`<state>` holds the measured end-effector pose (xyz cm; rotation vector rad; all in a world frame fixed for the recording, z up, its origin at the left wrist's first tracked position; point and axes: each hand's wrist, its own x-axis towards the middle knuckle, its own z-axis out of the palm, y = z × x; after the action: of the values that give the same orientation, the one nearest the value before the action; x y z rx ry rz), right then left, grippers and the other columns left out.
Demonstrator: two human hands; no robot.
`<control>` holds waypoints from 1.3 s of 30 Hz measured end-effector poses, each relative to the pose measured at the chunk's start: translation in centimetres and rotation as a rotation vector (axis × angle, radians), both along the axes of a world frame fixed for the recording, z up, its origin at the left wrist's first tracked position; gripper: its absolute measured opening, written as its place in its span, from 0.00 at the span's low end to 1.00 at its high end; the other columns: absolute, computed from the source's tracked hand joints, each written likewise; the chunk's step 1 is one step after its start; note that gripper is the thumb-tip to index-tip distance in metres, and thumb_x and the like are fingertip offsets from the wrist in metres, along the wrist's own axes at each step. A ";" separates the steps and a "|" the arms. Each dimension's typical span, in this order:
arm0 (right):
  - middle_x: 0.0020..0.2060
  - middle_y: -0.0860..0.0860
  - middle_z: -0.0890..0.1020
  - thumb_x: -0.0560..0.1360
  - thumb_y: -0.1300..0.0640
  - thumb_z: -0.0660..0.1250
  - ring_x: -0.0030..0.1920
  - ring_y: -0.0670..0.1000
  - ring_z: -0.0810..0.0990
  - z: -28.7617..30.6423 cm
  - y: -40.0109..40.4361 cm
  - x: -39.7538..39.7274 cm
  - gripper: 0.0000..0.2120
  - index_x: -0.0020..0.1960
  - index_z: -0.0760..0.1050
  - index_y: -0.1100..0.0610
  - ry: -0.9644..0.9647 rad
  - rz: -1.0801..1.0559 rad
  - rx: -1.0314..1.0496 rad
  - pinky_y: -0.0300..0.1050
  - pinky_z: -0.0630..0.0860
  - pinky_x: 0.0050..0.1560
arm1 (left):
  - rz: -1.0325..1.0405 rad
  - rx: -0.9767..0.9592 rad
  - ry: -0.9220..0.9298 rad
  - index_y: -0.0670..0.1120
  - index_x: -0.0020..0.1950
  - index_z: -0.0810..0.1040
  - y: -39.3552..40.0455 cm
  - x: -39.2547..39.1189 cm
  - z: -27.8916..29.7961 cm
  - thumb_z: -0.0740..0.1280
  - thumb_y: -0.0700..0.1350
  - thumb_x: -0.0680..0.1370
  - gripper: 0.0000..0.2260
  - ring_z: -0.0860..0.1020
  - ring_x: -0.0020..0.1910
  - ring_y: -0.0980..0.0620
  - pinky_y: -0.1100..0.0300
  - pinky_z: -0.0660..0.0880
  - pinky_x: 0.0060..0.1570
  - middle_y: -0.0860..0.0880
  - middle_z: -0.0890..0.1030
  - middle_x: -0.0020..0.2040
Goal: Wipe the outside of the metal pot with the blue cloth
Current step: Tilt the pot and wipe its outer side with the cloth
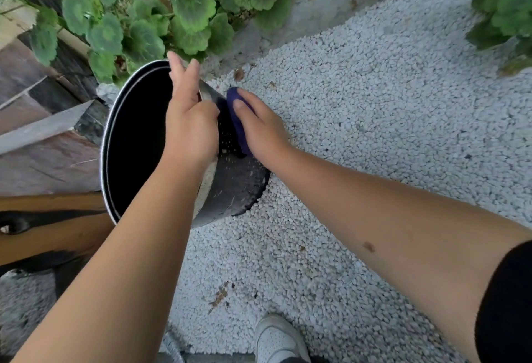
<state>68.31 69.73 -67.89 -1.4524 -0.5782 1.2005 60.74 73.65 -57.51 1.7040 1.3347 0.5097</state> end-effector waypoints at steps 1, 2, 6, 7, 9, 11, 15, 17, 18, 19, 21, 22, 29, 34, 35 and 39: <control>0.70 0.49 0.76 0.76 0.41 0.58 0.68 0.50 0.74 1.1 0.2 -0.1 0.26 0.72 0.71 0.47 -0.003 -0.031 0.055 0.52 0.68 0.70 | 0.020 -0.013 -0.009 0.46 0.80 0.52 0.4 0.2 -0.1 0.57 0.36 0.76 0.33 0.48 0.78 0.60 0.48 0.56 0.76 0.57 0.41 0.80; 0.69 0.49 0.77 0.77 0.42 0.59 0.68 0.50 0.74 2.2 0.4 -0.2 0.25 0.72 0.72 0.48 0.000 -0.057 0.109 0.52 0.69 0.70 | 0.011 -0.008 0.007 0.46 0.80 0.52 0.5 0.1 -0.3 0.58 0.42 0.76 0.33 0.46 0.79 0.58 0.45 0.54 0.76 0.57 0.41 0.80; 0.65 0.55 0.79 0.76 0.47 0.61 0.65 0.52 0.76 5.2 0.7 -1.0 0.25 0.71 0.73 0.55 -0.033 -0.131 0.268 0.54 0.72 0.67 | -0.147 0.064 0.048 0.43 0.80 0.50 0.8 -1.4 -0.1 0.55 0.60 0.75 0.38 0.38 0.79 0.53 0.49 0.44 0.78 0.49 0.41 0.81; 0.64 0.56 0.78 0.76 0.48 0.62 0.65 0.52 0.76 5.3 0.6 -1.3 0.25 0.71 0.73 0.55 -0.064 -0.138 0.275 0.53 0.71 0.67 | -0.189 0.110 0.070 0.43 0.80 0.51 0.9 -1.6 0.0 0.53 0.60 0.77 0.36 0.39 0.79 0.51 0.51 0.43 0.77 0.48 0.43 0.81; 0.63 0.57 0.78 0.76 0.50 0.62 0.65 0.54 0.75 4.6 0.4 -1.7 0.25 0.71 0.72 0.56 -0.112 -0.124 0.273 0.53 0.70 0.68 | -0.170 0.131 0.215 0.41 0.80 0.53 1.0 -1.5 0.5 0.48 0.57 0.80 0.32 0.43 0.80 0.46 0.55 0.45 0.77 0.47 0.47 0.80; 0.66 0.56 0.76 0.78 0.51 0.62 0.68 0.53 0.73 3.1 0.4 -1.7 0.24 0.73 0.71 0.56 -0.100 -0.086 0.225 0.52 0.67 0.70 | -0.198 0.144 0.357 0.40 0.79 0.53 0.2 -1.9 0.5 0.48 0.52 0.80 0.29 0.45 0.80 0.43 0.52 0.47 0.77 0.45 0.47 0.80; 0.72 0.53 0.72 0.81 0.53 0.60 0.72 0.50 0.69 -0.4 0.0 -1.5 0.24 0.76 0.66 0.55 -0.059 -0.014 0.113 0.49 0.63 0.74 | -0.560 0.290 0.341 0.46 0.80 0.46 -3.0 -5.0 0.1 0.47 0.62 0.81 0.32 0.37 0.78 0.55 0.43 0.39 0.76 0.56 0.39 0.78; 0.74 0.53 0.70 0.81 0.51 0.59 0.72 0.50 0.68 -1.8 0.0 -1.5 0.25 0.77 0.64 0.54 -0.057 0.010 0.075 0.45 0.62 0.73 | -0.515 0.297 0.392 0.45 0.80 0.46 -2.6 -4.4 -0.1 0.47 0.62 0.81 0.33 0.37 0.78 0.55 0.41 0.40 0.76 0.53 0.40 0.80; 0.74 0.53 0.70 0.81 0.51 0.59 0.72 0.49 0.68 -2.5 -0.1 -1.5 0.25 0.77 0.63 0.54 -0.049 0.020 0.053 0.43 0.62 0.72 | -0.506 0.300 0.409 0.45 0.80 0.45 -2.6 -4.2 0.0 0.47 0.61 0.81 0.33 0.37 0.78 0.54 0.41 0.40 0.76 0.52 0.40 0.80; 0.74 0.53 0.69 0.82 0.51 0.59 0.71 0.47 0.68 -3.1 -0.2 -1.4 0.25 0.78 0.62 0.54 -0.041 0.030 0.031 0.42 0.61 0.71 | -0.501 0.305 0.405 0.45 0.80 0.45 -2.5 -3.8 0.0 0.47 0.61 0.82 0.32 0.37 0.78 0.54 0.41 0.40 0.76 0.51 0.40 0.81; 0.75 0.52 0.68 0.83 0.50 0.58 0.72 0.47 0.67 -4.6 -0.7 -1.3 0.26 0.79 0.60 0.53 -0.049 0.058 -0.027 0.43 0.61 0.73 | -0.491 0.292 0.375 0.46 0.80 0.45 -2.6 -4.1 -0.4 0.48 0.61 0.82 0.32 0.36 0.78 0.55 0.42 0.39 0.76 0.53 0.40 0.80; 0.76 0.52 0.67 0.83 0.50 0.58 0.73 0.49 0.66 -5.4 -1.0 -1.3 0.26 0.79 0.59 0.53 -0.064 0.086 -0.061 0.44 0.60 0.74 | -0.483 0.284 0.351 0.46 0.80 0.46 -2.7 -4.4 -0.6 0.48 0.61 0.82 0.32 0.36 0.78 0.55 0.44 0.38 0.76 0.54 0.41 0.80; 0.78 0.52 0.64 0.83 0.48 0.56 0.76 0.53 0.64 -7.5 -2.6 -1.6 0.27 0.80 0.55 0.53 -0.099 0.133 -0.171 0.37 0.55 0.67 | -0.401 0.075 0.094 0.49 0.80 0.45 -2.0 -4.0 -1.4 0.51 0.62 0.82 0.32 0.33 0.77 0.54 0.42 0.38 0.76 0.64 0.38 0.76; 0.74 0.50 0.70 0.81 0.45 0.59 0.72 0.52 0.70 -5.4 -2.8 -1.9 0.26 0.78 0.62 0.48 0.027 -0.012 -0.163 0.44 0.62 0.71 | -0.338 0.054 0.102 0.51 0.80 0.46 -2.4 -3.1 -1.0 0.50 0.61 0.82 0.30 0.34 0.77 0.58 0.42 0.39 0.76 0.67 0.38 0.76; 0.73 0.49 0.72 0.79 0.44 0.59 0.70 0.50 0.71 -4.5 -2.9 -2.1 0.27 0.77 0.64 0.48 0.034 -0.054 -0.144 0.42 0.63 0.70 | -0.326 0.076 0.136 0.52 0.80 0.47 -2.5 -3.0 -0.9 0.50 0.61 0.82 0.30 0.33 0.76 0.60 0.44 0.38 0.76 0.64 0.38 0.78; 0.70 0.49 0.76 0.77 0.46 0.60 0.66 0.46 0.73 -0.6 -2.7 -2.9 0.26 0.74 0.69 0.51 0.066 -0.189 0.013 0.46 0.67 0.72 | -0.297 0.167 0.244 0.52 0.80 0.47 -3.0 -2.3 -0.3 0.47 0.61 0.81 0.29 0.35 0.74 0.63 0.48 0.35 0.75 0.57 0.40 0.80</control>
<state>65.41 67.06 -68.45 -1.4177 -0.3930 1.0892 58.47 70.62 -57.80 2.1136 1.2011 0.2527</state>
